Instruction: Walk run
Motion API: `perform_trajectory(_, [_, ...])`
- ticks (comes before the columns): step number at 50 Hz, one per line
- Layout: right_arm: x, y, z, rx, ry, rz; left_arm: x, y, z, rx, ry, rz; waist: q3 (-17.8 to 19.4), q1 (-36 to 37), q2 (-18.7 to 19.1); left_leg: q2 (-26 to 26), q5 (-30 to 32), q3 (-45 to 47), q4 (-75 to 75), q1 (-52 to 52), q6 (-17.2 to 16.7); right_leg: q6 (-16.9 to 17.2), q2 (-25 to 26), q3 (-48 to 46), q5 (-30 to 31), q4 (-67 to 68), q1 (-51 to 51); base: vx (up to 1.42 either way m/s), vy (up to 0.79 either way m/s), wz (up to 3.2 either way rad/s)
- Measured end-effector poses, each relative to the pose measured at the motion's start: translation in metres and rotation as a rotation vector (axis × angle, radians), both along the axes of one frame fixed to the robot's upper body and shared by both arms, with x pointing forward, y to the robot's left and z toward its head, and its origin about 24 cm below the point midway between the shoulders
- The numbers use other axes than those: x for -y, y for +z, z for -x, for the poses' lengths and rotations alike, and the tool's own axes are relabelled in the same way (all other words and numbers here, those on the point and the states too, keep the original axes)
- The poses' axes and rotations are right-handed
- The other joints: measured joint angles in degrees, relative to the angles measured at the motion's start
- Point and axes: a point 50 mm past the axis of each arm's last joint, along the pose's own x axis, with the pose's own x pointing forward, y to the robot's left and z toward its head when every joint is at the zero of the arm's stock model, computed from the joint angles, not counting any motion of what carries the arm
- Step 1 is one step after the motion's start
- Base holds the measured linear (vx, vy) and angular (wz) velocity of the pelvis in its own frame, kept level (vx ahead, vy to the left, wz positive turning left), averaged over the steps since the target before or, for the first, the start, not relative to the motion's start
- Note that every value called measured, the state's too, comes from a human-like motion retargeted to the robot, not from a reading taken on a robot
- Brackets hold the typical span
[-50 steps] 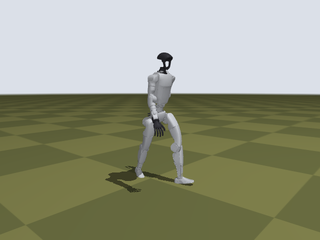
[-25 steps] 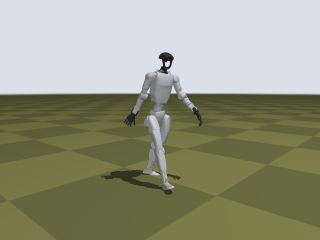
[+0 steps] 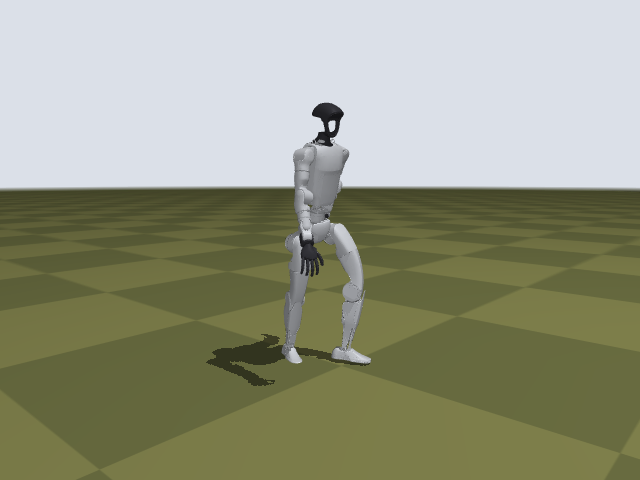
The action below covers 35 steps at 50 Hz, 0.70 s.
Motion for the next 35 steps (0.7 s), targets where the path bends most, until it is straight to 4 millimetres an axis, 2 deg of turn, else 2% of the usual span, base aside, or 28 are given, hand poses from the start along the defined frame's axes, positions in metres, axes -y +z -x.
perform_trajectory(3, [0.003, 0.022, -0.035, 0.150, 0.021, -0.001, 0.014, 0.005, 0.018, -0.047, 0.102, 0.019, 0.1, 2.2, 0.3, -3.7, -0.5, -5.8, -14.4, -5.3, 1.2, 2.2, 0.9, 1.2, -1.5, -1.0, 4.1, 0.98, 0.16, -0.46])
perform_trajectory(5, [-0.002, 0.029, -0.045, 0.231, 0.005, -0.020, 0.019, 0.009, 0.028, -0.089, 0.156, 0.037, -0.8, 2.7, -0.2, -5.5, -1.1, -8.1, -19.3, -7.8, 0.9, 4.8, 0.7, 2.2, -1.4, -0.4, 6.1, 1.03, 0.14, -0.29])
perform_trajectory(8, [-0.018, 0.020, -0.034, 0.268, -0.051, -0.085, 0.015, 0.011, 0.029, -0.135, 0.174, 0.045, -2.0, 2.6, -0.3, -6.6, 1.9, -8.6, -14.4, -7.2, 5.7, 9.6, 1.3, 3.8, 2.9, 2.4, 9.2, 1.35, 0.16, -0.13])
perform_trajectory(10, [-0.024, 0.005, -0.009, 0.213, -0.102, -0.126, 0.009, 0.008, 0.020, -0.125, 0.137, 0.034, -2.5, 4.0, -0.4, -4.4, 5.1, -9.2, -11.7, -5.4, 5.5, 10.7, 2.5, 5.1, 10.6, 6.1, 10.5, 1.13, 0.06, -0.47])
perform_trajectory(12, [-0.037, -0.014, 0.020, 0.102, -0.105, -0.144, 0.008, -0.001, -0.004, -0.045, 0.113, 0.033, -2.6, 5.3, -0.4, -2.5, 1.0, -14.7, -6.0, -5.2, 5.4, 8.5, -0.3, 0.2, 23.8, 14.3, 9.1, 1.28, 0.04, -0.90])
perform_trajectory(13, [-0.043, -0.022, 0.038, 0.036, -0.103, -0.138, 0.008, -0.006, -0.018, 0.005, 0.102, 0.038, -2.7, 4.3, 0.3, -2.3, -1.5, -17.1, -5.1, -3.3, 5.0, 8.8, 0.0, 0.8, 30.3, 19.8, 7.2, 1.27, 0.07, -0.35])
perform_trajectory(15, [-0.046, -0.035, 0.073, -0.103, -0.096, -0.104, 0.003, -0.014, -0.049, 0.110, 0.081, 0.042, -2.8, 2.3, 2.3, -0.6, -4.5, -14.5, -6.6, 2.7, 5.6, 6.5, 0.0, -2.9, 38.8, 29.6, 4.0, 1.04, 0.11, -0.02])
perform_trajectory(17, [-0.043, -0.043, 0.106, -0.240, -0.067, -0.069, -0.007, -0.020, -0.091, 0.247, 0.061, 0.013, -2.2, 0.6, 3.1, 1.0, -5.8, -9.4, -9.6, 9.2, 4.8, 5.1, -1.9, -3.3, 29.0, 38.6, -2.2, 1.12, 0.17, -0.01])
perform_trajectory(18, [-0.043, -0.045, 0.121, -0.305, -0.052, -0.056, -0.014, -0.021, -0.115, 0.326, 0.049, -0.015, -1.6, -1.0, 3.1, -0.3, -5.9, -9.5, -11.8, 12.1, 4.5, 4.8, -3.6, -3.5, 23.9, 42.6, -6.0, 1.12, 0.15, 0.48])
perform_trajectory(20, [-0.042, -0.048, 0.153, -0.427, -0.039, -0.041, -0.030, -0.017, -0.163, 0.494, 0.015, -0.081, -0.4, -5.1, 2.3, -4.4, -5.3, -12.6, -17.2, 17.8, 3.9, 6.5, -5.9, -2.4, 17.9, 47.2, -14.4, 0.99, 0.09, 0.98])
perform_trajectory(23, [-0.039, -0.047, 0.197, -0.595, -0.069, -0.056, -0.054, 0.001, -0.233, 0.741, -0.053, -0.148, 0.0, -9.9, 1.4, -7.7, -6.1, -12.7, -22.6, 24.7, 3.4, 5.4, -8.4, -3.2, 11.5, 41.9, -23.8, 0.98, 0.04, 0.95])
perform_trajectory(27, [-0.040, -0.041, 0.246, -0.782, -0.157, -0.114, -0.087, 0.044, -0.309, 1.013, -0.130, -0.213, 0.0, -15.3, 0.2, -10.8, -9.1, -15.0, -26.0, 31.6, 1.5, 1.1, -10.2, -4.9, 7.0, 23.2, -33.5, 1.01, -0.05, 0.65])
perform_trajectory(30, [-0.044, -0.036, 0.270, -0.877, -0.265, -0.167, -0.105, 0.083, -0.352, 1.191, -0.183, -0.267, -0.3, -17.5, 0.5, -11.1, -11.6, -16.3, -27.3, 35.9, -0.8, 0.1, -7.3, -3.1, 5.6, 8.8, -40.4, 0.92, -0.07, 0.45])
perform_trajectory(31, [-0.045, -0.034, 0.278, -0.899, -0.306, -0.182, -0.106, 0.091, -0.361, 1.241, -0.195, -0.276, -0.9, -17.7, 0.7, -11.2, -12.3, -16.7, -27.2, 36.7, -1.4, 0.4, -7.0, -2.8, 4.9, 6.8, -42.4, 1.07, -0.08, 0.41])
perform_trajectory(33, [-0.045, -0.031, 0.290, -0.941, -0.386, -0.196, -0.102, 0.102, -0.374, 1.327, -0.210, -0.278, -1.7, -17.9, 1.1, -11.7, -12.6, -17.7, -26.3, 38.6, -3.3, -0.9, -7.0, -2.0, 4.5, 7.9, -44.9, 1.32, -0.10, 0.46])
perform_trajectory(35, [-0.044, -0.028, 0.296, -0.967, -0.441, -0.171, -0.096, 0.100, -0.374, 1.361, -0.209, -0.259, -3.2, -18.3, 1.5, -12.5, -9.6, -19.1, -25.0, 39.9, -6.0, -3.0, -7.4, 0.5, 2.4, 15.3, -46.5, 1.11, -0.02, 0.45])
